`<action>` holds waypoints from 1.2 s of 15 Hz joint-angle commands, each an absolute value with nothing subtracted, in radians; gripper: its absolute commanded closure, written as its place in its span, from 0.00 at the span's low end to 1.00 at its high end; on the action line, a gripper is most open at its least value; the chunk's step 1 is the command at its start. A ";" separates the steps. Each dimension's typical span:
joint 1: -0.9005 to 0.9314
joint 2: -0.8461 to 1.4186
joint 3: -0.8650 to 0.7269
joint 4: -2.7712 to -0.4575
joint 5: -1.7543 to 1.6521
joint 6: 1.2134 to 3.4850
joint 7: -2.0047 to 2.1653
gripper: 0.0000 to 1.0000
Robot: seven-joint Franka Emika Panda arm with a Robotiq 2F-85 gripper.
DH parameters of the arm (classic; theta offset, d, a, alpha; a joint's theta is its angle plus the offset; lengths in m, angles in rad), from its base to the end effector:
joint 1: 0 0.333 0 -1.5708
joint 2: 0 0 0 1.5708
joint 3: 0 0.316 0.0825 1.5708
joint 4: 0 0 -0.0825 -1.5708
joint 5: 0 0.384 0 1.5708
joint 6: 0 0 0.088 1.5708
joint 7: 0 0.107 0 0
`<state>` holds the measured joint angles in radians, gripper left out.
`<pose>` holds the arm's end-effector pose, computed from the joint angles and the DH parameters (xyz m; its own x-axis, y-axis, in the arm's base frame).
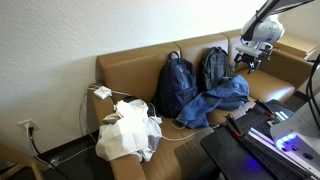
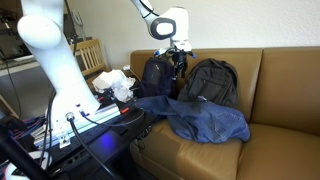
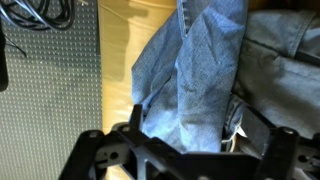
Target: Put the blue jeans on the armrest of the sofa
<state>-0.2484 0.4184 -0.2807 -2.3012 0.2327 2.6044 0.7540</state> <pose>0.4375 -0.2698 0.1642 0.0975 -0.9937 -0.0549 -0.9925 -0.1012 0.0689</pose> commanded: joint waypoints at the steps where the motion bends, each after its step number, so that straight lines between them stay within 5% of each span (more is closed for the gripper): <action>1: -0.236 0.438 -0.290 -2.275 0.276 2.576 0.748 0.00; 4: -0.238 0.435 -0.282 -2.243 0.298 2.538 0.753 0.00; 9: -0.260 0.732 -0.270 -2.107 0.372 2.914 0.883 0.00; 18: -0.188 1.004 -0.292 -1.910 0.453 3.097 1.069 0.00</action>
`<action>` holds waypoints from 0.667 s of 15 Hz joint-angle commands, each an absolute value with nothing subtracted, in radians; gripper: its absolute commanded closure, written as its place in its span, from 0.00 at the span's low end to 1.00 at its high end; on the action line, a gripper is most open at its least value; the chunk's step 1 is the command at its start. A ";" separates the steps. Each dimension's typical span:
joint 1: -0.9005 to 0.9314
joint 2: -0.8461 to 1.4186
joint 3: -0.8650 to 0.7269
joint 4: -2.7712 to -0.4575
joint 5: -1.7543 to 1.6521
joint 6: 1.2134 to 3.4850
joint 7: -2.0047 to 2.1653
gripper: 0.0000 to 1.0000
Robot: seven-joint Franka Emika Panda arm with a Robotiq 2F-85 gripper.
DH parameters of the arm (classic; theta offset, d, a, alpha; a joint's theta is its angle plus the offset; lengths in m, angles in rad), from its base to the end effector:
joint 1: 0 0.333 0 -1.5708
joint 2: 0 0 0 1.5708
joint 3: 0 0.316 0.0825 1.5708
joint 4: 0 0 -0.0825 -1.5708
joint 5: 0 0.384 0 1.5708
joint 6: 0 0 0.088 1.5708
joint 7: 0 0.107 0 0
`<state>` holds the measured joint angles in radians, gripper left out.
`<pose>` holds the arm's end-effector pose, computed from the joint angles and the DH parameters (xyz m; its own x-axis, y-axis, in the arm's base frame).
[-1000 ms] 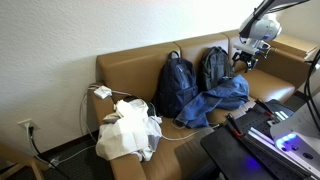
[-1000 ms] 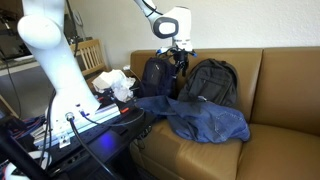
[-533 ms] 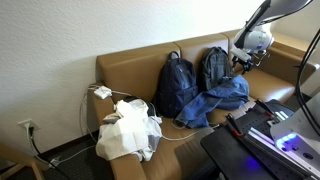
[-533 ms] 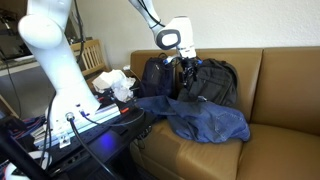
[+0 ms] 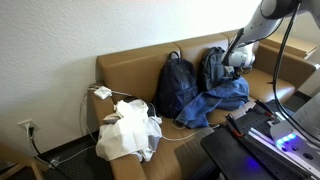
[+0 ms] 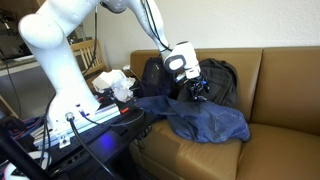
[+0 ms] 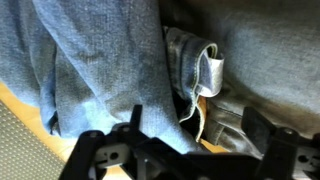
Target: Put the blue jeans on the armrest of the sofa
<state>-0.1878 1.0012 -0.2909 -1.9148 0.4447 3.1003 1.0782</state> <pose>0.5075 -0.3070 0.0172 -0.2832 -0.9301 0.2340 -0.9516 0.2421 -0.1893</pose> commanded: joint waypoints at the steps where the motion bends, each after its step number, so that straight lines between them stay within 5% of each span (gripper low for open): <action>1: -0.171 1.030 -0.305 -1.886 0.452 3.098 1.094 0.00; 10: -0.017 1.250 -0.490 -1.725 0.410 2.946 1.265 0.00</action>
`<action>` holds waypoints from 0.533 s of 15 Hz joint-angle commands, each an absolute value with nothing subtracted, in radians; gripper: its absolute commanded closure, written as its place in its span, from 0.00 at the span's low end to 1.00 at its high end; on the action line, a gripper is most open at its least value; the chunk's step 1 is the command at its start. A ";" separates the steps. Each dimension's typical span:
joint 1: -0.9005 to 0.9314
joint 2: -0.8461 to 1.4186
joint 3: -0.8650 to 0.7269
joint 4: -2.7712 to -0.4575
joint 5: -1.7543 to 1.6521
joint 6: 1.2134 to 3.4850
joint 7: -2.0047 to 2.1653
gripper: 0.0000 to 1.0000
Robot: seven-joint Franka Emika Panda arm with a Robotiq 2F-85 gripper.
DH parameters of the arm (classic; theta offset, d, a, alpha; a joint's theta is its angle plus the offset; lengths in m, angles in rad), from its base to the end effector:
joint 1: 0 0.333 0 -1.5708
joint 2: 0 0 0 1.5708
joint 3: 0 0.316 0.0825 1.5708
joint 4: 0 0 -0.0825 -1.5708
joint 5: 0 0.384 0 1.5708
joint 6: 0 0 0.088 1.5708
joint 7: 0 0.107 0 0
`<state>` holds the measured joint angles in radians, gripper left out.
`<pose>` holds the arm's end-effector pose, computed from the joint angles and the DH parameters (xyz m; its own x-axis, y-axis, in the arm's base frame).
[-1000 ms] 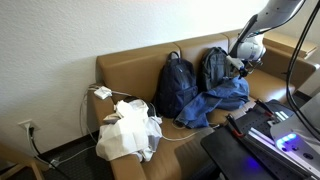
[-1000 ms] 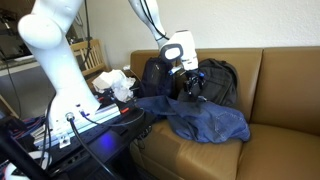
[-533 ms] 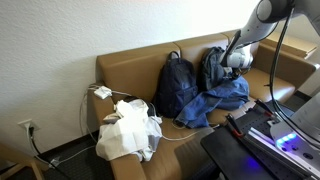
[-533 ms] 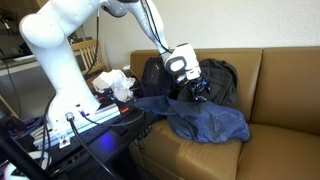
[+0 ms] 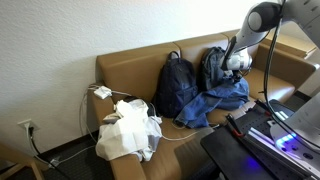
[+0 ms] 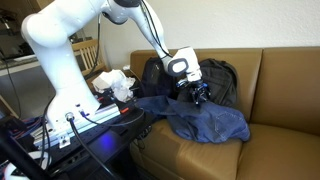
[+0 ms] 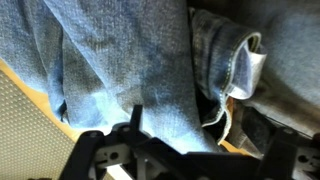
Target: Put the blue jeans on the armrest of the sofa
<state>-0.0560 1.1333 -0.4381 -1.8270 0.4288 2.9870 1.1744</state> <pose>0.5099 -0.3129 -0.0133 -0.2579 -0.9108 0.3224 -0.9662 0.2443 -0.0826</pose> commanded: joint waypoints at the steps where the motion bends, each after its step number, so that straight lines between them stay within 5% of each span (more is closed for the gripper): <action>1: -0.013 1.274 -0.496 -1.696 0.401 2.904 1.292 0.00; 4: -0.040 1.335 -0.469 -1.604 0.372 2.845 1.349 0.03; 5: -0.058 1.343 -0.450 -1.577 0.369 2.837 1.361 0.26; 8: -0.090 1.362 -0.416 -1.521 0.368 2.835 1.395 0.39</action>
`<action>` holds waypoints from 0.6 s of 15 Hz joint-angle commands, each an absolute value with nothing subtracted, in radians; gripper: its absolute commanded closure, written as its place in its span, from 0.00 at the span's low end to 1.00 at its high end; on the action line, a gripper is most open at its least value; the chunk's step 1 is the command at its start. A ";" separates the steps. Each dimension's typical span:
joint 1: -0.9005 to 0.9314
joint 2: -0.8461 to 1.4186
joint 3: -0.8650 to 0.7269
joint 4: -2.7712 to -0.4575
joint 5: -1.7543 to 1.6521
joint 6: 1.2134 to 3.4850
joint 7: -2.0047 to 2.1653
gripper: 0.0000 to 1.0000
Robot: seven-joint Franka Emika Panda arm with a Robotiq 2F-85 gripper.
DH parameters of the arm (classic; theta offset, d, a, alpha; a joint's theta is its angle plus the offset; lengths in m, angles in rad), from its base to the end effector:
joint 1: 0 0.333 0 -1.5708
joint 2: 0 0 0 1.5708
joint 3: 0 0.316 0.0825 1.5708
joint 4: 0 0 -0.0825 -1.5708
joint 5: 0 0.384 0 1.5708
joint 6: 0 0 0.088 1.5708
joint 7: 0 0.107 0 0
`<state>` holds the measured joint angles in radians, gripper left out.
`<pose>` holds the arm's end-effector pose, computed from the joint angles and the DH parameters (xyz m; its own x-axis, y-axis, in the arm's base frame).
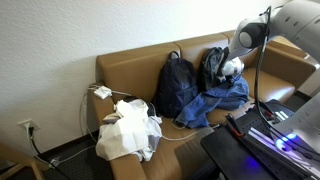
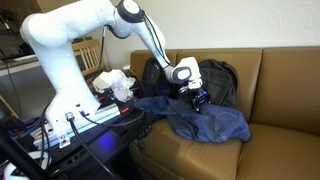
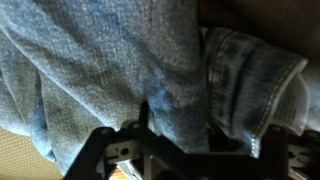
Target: Put the blue jeans on the armrest of the sofa
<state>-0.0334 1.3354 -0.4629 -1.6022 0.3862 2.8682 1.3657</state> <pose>0.5348 -0.3035 -0.0763 -0.3053 -0.8898 0.3392 -0.9494 0.3121 -0.0359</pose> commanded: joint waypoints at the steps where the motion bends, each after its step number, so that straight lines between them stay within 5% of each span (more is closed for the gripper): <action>1: -0.105 1.367 -0.403 -1.505 0.367 2.829 1.397 0.47; 9: -0.312 1.173 -0.272 -1.555 0.403 2.727 1.317 0.97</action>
